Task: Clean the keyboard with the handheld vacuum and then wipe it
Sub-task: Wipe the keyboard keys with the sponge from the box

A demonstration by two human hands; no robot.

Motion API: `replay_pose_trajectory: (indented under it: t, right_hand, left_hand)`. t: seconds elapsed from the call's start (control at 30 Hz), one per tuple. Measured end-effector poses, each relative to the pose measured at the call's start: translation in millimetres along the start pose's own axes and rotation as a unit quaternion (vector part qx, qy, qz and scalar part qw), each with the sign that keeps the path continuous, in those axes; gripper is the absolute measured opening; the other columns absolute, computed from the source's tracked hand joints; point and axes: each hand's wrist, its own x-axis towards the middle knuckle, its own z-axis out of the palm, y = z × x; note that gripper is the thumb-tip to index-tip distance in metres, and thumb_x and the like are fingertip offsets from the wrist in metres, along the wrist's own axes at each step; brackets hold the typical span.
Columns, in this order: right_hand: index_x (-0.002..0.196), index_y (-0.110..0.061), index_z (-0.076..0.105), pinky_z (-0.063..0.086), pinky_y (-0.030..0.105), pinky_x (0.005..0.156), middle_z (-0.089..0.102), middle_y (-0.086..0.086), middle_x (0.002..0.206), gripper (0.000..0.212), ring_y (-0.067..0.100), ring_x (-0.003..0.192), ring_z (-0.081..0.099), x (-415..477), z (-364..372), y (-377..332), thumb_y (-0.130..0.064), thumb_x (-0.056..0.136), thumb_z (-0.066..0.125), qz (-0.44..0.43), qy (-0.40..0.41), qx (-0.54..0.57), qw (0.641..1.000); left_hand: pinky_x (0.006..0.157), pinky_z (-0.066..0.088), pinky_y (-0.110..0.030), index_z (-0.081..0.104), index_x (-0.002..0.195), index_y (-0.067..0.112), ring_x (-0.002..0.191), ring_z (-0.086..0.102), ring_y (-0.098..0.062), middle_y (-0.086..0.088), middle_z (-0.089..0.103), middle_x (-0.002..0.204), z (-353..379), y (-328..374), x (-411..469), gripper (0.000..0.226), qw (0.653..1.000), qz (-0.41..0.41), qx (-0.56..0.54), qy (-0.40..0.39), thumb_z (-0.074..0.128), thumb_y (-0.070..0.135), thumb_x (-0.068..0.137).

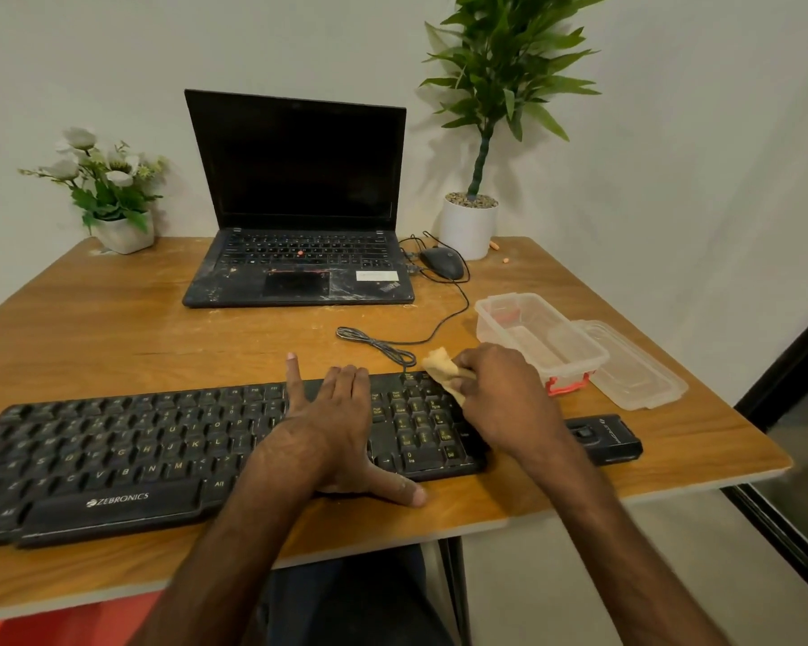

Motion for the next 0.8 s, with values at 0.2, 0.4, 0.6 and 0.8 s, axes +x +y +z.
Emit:
replay_pose_trajectory:
  t: [0.2,0.4,0.6,0.8]
  right_hand:
    - [0.119,-0.013,0.066,0.041,0.028,0.073,0.067,0.003,0.107,0.029,0.016,0.090,0.060,10,1,-6,-0.025,0.093,0.064,0.042,0.012,0.068,0.997]
    - [0.133,-0.011,0.058,0.038,0.025,0.079,0.067,0.007,0.122,0.039,0.019,0.103,0.060,-30,-9,4,-0.026,0.097,0.060,0.098,0.001,0.072,0.993]
    - [0.130,-0.011,0.062,0.037,0.023,0.077,0.069,0.007,0.116,0.036,0.016,0.094,0.061,9,0,-5,-0.025,0.096,0.061,0.101,0.022,0.095,0.990]
    - [0.126,-0.008,0.063,0.041,0.027,0.075,0.069,0.009,0.111,0.034,0.017,0.087,0.057,-5,-9,-11,-0.024,0.096,0.060,0.123,0.000,0.071,0.990]
  left_hand:
    - [0.108,-0.028,-0.065,-0.007,0.157,0.002,0.155,-0.003,-0.025,-0.015,0.001,0.167,15,15,1,0.149,0.995,0.006,0.004,0.100,0.018,0.107,0.054]
    - [0.110,-0.023,-0.066,0.003,0.158,0.003,0.154,0.010,-0.025,-0.012,0.013,0.165,18,11,0,0.144,0.988,0.006,0.046,0.149,0.008,0.106,0.057]
    - [0.112,-0.020,-0.066,0.008,0.158,0.002,0.152,0.017,-0.024,-0.014,0.021,0.163,18,10,-1,0.145,0.982,0.018,0.085,0.171,0.001,0.106,0.056]
    - [0.111,-0.022,-0.065,0.007,0.158,0.004,0.152,0.016,-0.023,-0.012,0.019,0.164,18,10,-2,0.144,0.983,0.007,0.062,0.173,0.007,0.106,0.057]
